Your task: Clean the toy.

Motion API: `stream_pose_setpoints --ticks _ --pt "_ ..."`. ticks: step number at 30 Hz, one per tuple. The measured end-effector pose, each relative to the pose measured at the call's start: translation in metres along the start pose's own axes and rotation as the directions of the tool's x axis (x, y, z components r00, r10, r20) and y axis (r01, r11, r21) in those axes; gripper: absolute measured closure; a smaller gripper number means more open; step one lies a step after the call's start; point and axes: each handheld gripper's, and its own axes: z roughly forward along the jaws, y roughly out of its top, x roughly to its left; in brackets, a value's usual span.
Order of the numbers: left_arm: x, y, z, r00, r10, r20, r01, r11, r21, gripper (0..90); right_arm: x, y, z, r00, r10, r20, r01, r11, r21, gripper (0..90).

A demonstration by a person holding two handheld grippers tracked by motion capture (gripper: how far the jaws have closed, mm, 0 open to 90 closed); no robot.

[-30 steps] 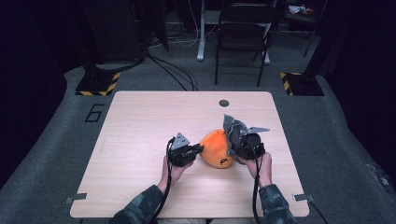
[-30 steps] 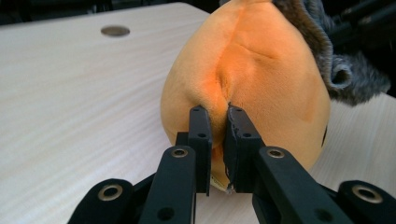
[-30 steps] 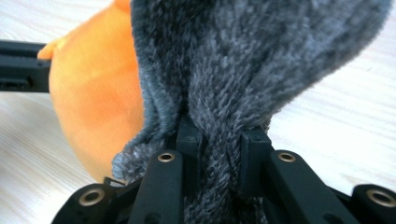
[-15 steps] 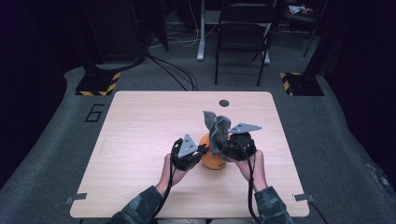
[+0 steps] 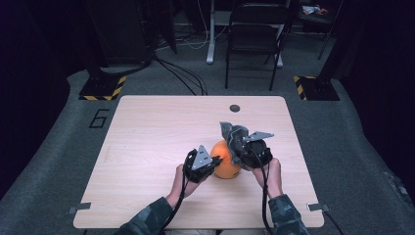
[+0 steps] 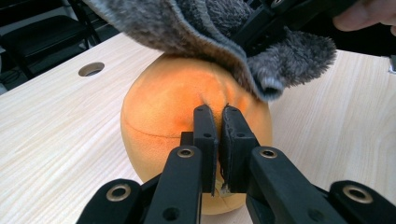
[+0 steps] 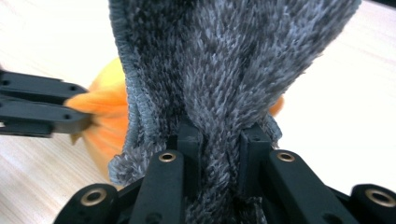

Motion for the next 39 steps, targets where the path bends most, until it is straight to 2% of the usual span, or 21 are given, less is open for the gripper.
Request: stream_pose_setpoints --ticks 2,3,5,7,10,11,14,15,18,21,22,24,26,27,30,33,34,39 --pt "0.001 -0.001 0.0 1.0 -0.008 0.001 0.008 1.0 -0.006 86.1 -0.005 -0.002 0.001 0.9985 -0.008 0.055 0.007 1.0 0.016 74.8" --pt "0.001 -0.001 0.0 0.9999 -0.01 0.002 0.01 0.9999 -0.008 86.1 -0.007 -0.003 0.002 0.9978 0.002 0.066 -0.004 1.0 0.022 74.8" --pt "0.001 -0.001 0.001 0.9999 -0.013 0.002 0.013 0.9999 -0.009 86.1 -0.015 -0.006 0.003 0.9972 0.027 0.07 -0.029 0.999 0.028 74.8" --pt "0.001 -0.002 0.001 0.9999 -0.011 0.005 0.011 0.9999 -0.008 86.1 -0.021 -0.007 0.001 0.997 0.056 0.054 -0.057 0.998 0.017 74.7" --pt "0.001 -0.002 0.001 0.9999 -0.012 0.009 0.012 0.9999 -0.009 86.1 -0.018 0.001 -0.012 0.9986 0.042 0.033 -0.041 0.999 -0.029 74.7" --pt "0.001 -0.002 0.001 0.9999 -0.012 0.008 0.012 0.9999 -0.01 86.1 -0.013 0.004 -0.017 0.9992 0.037 0.018 -0.036 0.999 -0.04 74.7" --pt "0.001 -0.002 0.0 0.9999 -0.01 0.009 0.01 0.9999 -0.01 86.0 0.008 0.014 -0.026 0.9995 -0.025 -0.021 0.024 0.998 -0.064 74.7" --pt "0.001 -0.002 0.0 0.9999 -0.011 0.01 0.012 0.9999 -0.01 86.0 0.015 0.016 -0.026 0.9977 -0.056 -0.039 0.054 0.997 -0.063 74.7" --pt "0.001 -0.002 0.0 0.9999 -0.01 0.008 0.01 0.9999 -0.008 86.0 0.039 0.017 -0.019 0.9918 -0.108 -0.068 0.105 0.994 -0.035 74.7" --pt "0.002 -0.003 0.001 0.9999 -0.004 0.011 0.003 1.0 0.007 86.0 0.047 0.014 -0.008 0.9868 -0.149 -0.064 0.149 0.989 -0.003 74.7" --pt "0.002 -0.003 0.001 0.9999 -0.008 0.012 0.008 0.9999 0.008 86.1 0.047 0.013 -0.006 0.9896 -0.129 -0.064 0.129 0.992 -0.001 74.8" --pt "0.002 -0.004 0.002 0.9999 -0.006 0.016 0.006 0.9999 0.013 86.1 0.045 0.012 -0.005 0.9885 -0.14 -0.058 0.141 0.99 0.007 74.8" --pt "0.001 -0.003 0.002 0.9999 0.005 0.014 -0.005 0.9999 0.014 86.1 0.042 0.011 -0.005 0.991 -0.12 -0.059 0.121 0.993 0.011 74.9" --pt "0.001 -0.004 0.003 0.9999 0.003 0.013 -0.004 0.9999 0.013 86.1 0.04 0.011 -0.004 0.9904 -0.127 -0.054 0.128 0.992 0.005 74.8" --pt "0.001 -0.004 0.003 0.9999 -0.004 0.016 0.004 0.9999 0.01 86.1 0.033 0.009 -0.003 0.9929 -0.107 -0.051 0.108 0.994 0.008 74.8" --pt "0.001 -0.004 0.004 0.9999 -0.003 0.013 0.003 1.0 0.009 86.1 0.027 0.008 -0.003 0.9951 -0.096 -0.027 0.096 0.995 0.011 74.8" --pt "0.002 -0.004 0.003 0.9999 0.001 0.011 -0.001 0.9999 0.011 86.1 0.024 0.008 -0.003 0.9954 -0.095 -0.006 0.095 0.995 0.012 74.8" --pt "0.002 -0.004 0.003 0.9999 -0.001 0.014 0.001 0.9999 0.012 86.1 0.008 0.003 -0.001 0.9982 -0.053 0.029 0.053 0.999 0.012 74.8"
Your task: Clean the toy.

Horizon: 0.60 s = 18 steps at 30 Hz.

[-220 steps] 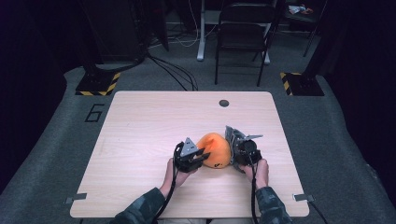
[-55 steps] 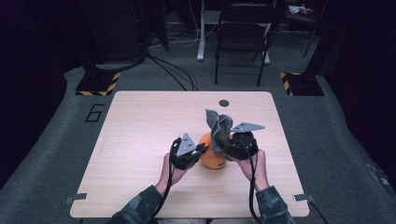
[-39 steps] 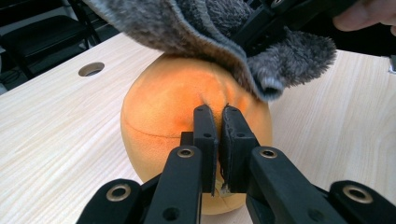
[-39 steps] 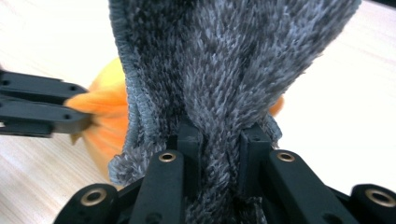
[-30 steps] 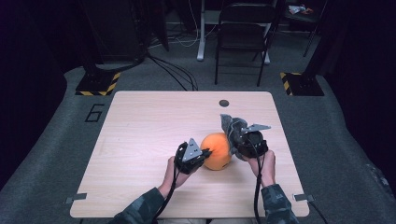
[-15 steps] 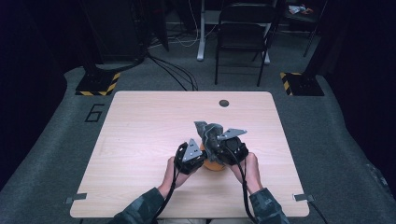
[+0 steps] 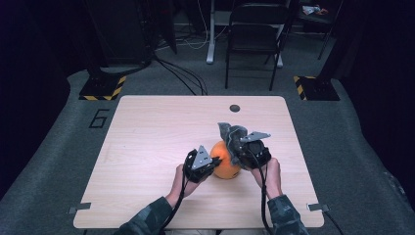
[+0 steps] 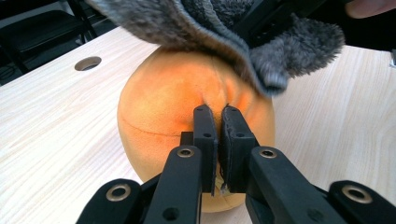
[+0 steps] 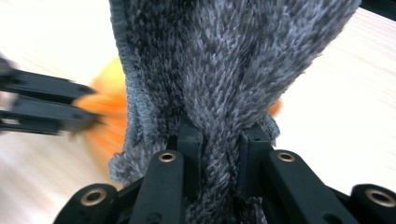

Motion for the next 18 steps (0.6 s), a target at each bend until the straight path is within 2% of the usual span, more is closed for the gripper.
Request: stream_pose_setpoints --ticks 2,3,6,8,9,11,13,15,16,17,18 --pt "0.0 0.0 0.0 1.0 -0.001 0.0 0.001 1.0 0.001 86.1 -0.003 -0.001 0.001 0.9999 0.004 0.01 -0.004 1.0 0.001 74.8" --pt "0.0 0.0 0.0 1.0 -0.001 -0.002 0.001 1.0 0.002 86.1 -0.003 -0.002 0.002 0.9997 0.022 0.01 -0.022 1.0 0.005 74.9" --pt "0.002 0.0 -0.001 1.0 0.001 -0.007 -0.001 1.0 0.003 85.6 -0.001 -0.004 0.006 1.0 0.0 0.002 0.0 1.0 0.008 75.2" --pt "0.002 0.001 -0.002 0.9999 0.001 -0.014 -0.001 1.0 0.002 83.1 0.002 -0.004 0.007 1.0 0.009 -0.002 -0.009 1.0 0.01 75.2" --pt "0.002 0.002 -0.003 0.9998 0.008 -0.02 -0.008 1.0 0.0 77.8 0.002 -0.004 0.007 1.0 0.003 -0.007 -0.003 1.0 0.004 75.2" --pt "0.002 0.006 -0.005 0.9992 0.027 -0.029 -0.027 0.9996 0.011 60.3 0.003 -0.004 0.007 1.0 0.007 -0.001 -0.007 1.0 0.006 75.2" --pt "0.0 0.009 -0.005 0.9971 0.049 -0.057 -0.049 0.9987 0.012 47.0 0.002 -0.005 0.007 1.0 0.006 -0.002 -0.006 1.0 0.001 75.2" --pt "-0.001 0.01 -0.004 0.9956 0.071 -0.06 -0.07 0.9974 0.018 41.0 0.004 -0.004 0.008 0.9998 0.017 -0.001 -0.017 1.0 -0.004 75.2" --pt "-0.002 0.01 -0.003 0.9954 0.072 -0.063 -0.071 0.9973 0.019 38.4 0.003 -0.004 0.008 0.9999 0.005 -0.011 -0.006 1.0 -0.013 75.2" --pt "-0.002 0.01 -0.001 0.9954 0.08 -0.052 -0.079 0.9966 0.022 38.5 0.005 -0.004 0.008 0.9999 0.005 -0.009 -0.005 1.0 -0.011 75.2" --pt "-0.002 0.01 0.001 0.9943 0.089 -0.058 -0.087 0.9957 0.032 40.5 0.006 -0.004 0.007 1.0 -0.002 -0.006 0.002 1.0 -0.014 75.1"
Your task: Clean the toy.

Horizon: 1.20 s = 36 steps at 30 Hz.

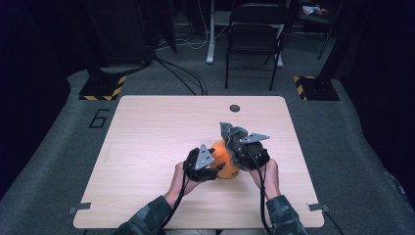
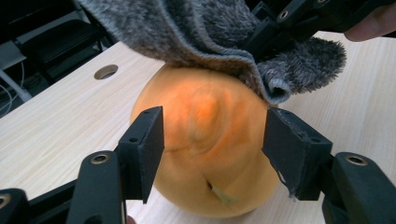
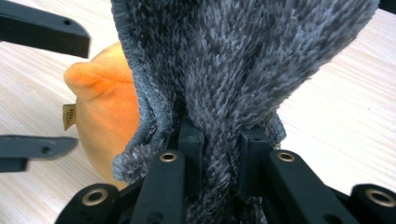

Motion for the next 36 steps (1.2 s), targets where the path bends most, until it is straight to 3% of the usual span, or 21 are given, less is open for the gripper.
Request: stream_pose_setpoints --ticks 2,4,7,10,13,19,25,29,32,36 --pt "-0.001 -0.003 0.002 0.9995 0.02 -0.026 -0.02 0.9998 -0.004 53.7 0.002 0.0 0.0 1.0 -0.007 -0.001 0.007 1.0 -0.004 75.1" --pt "0.003 -0.006 0.003 0.9995 0.007 -0.031 -0.008 0.9999 -0.008 67.5 0.002 0.0 0.0 1.0 -0.005 0.001 0.005 1.0 -0.011 74.9" --pt "0.007 -0.008 0.003 0.9993 -0.009 -0.036 0.009 0.9998 -0.016 77.1 0.001 0.001 -0.003 1.0 0.007 -0.002 -0.007 0.999 -0.041 74.8" --pt "0.009 -0.008 0.003 0.9986 -0.011 -0.051 0.01 0.9998 -0.015 78.4 0.0 0.004 -0.011 0.9999 -0.001 0.013 0.002 0.998 -0.068 74.6" --pt "0.015 -0.01 0.004 0.9975 -0.04 -0.059 0.039 0.9991 -0.019 78.2 -0.007 0.004 -0.021 0.9992 0.017 0.036 -0.014 0.997 -0.082 74.6" --pt "0.027 -0.014 0.003 0.9921 -0.1 -0.075 0.099 0.995 -0.016 77.8 -0.036 -0.005 -0.03 0.9902 0.102 0.095 -0.096 0.993 -0.072 73.9" --pt "0.048 -0.025 0.003 0.9764 -0.201 -0.08 0.2 0.9796 -0.013 77.1 -0.057 -0.025 -0.015 0.9757 0.153 0.157 -0.155 0.988 0.002 73.3" --pt "0.06 -0.034 0.004 0.9588 -0.27 -0.089 0.269 0.9629 -0.023 76.4 -0.07 -0.041 -0.001 0.9694 0.172 0.175 -0.183 0.982 0.047 72.6" --pt "0.067 -0.038 0.005 0.9484 -0.304 -0.09 0.304 0.9526 -0.017 75.4 -0.079 -0.054 0.012 0.9625 0.193 0.191 -0.213 0.973 0.09 72.1" --pt "0.071 -0.04 0.007 0.9395 -0.328 -0.098 0.328 0.9446 -0.02 73.0 -0.09 -0.071 0.028 0.9521 0.221 0.211 -0.252 0.958 0.134 69.3"
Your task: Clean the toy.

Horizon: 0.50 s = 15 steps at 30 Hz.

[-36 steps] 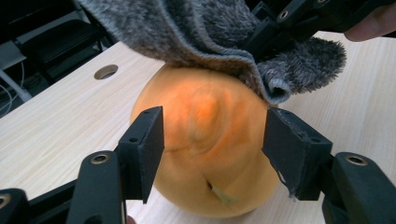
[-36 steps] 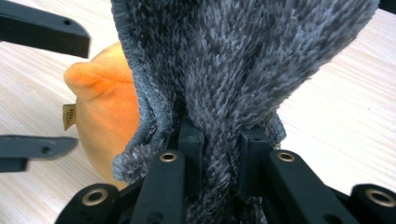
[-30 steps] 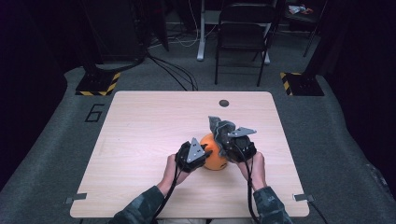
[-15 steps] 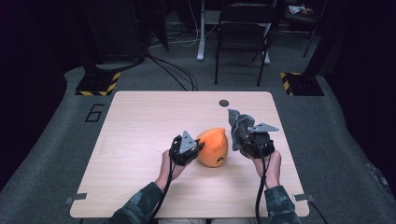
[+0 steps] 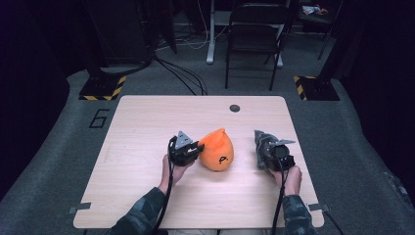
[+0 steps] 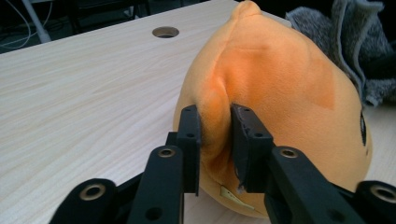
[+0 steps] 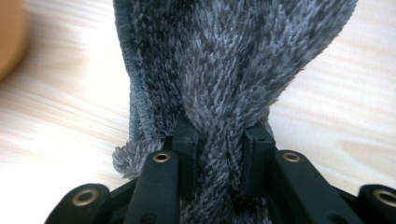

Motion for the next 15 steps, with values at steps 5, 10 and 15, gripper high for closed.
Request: stream_pose_setpoints --ticks 5,10,15 --pt "0.003 0.001 0.003 0.9995 -0.015 -0.03 0.014 0.9999 -0.008 62.8 -0.006 -0.009 0.01 0.9996 0.028 -0.001 -0.028 1.0 0.01 58.6" --pt "0.011 0.002 0.002 0.9967 -0.025 -0.078 0.025 0.9997 -0.003 42.0 -0.005 -0.007 0.01 0.9998 0.021 0.0 -0.021 1.0 0.014 36.8" --pt "0.013 0.003 0.001 0.9945 -0.03 -0.1 0.03 0.9995 0.007 31.5 -0.009 -0.006 0.005 0.9991 0.041 -0.014 -0.041 0.999 -0.014 22.3"
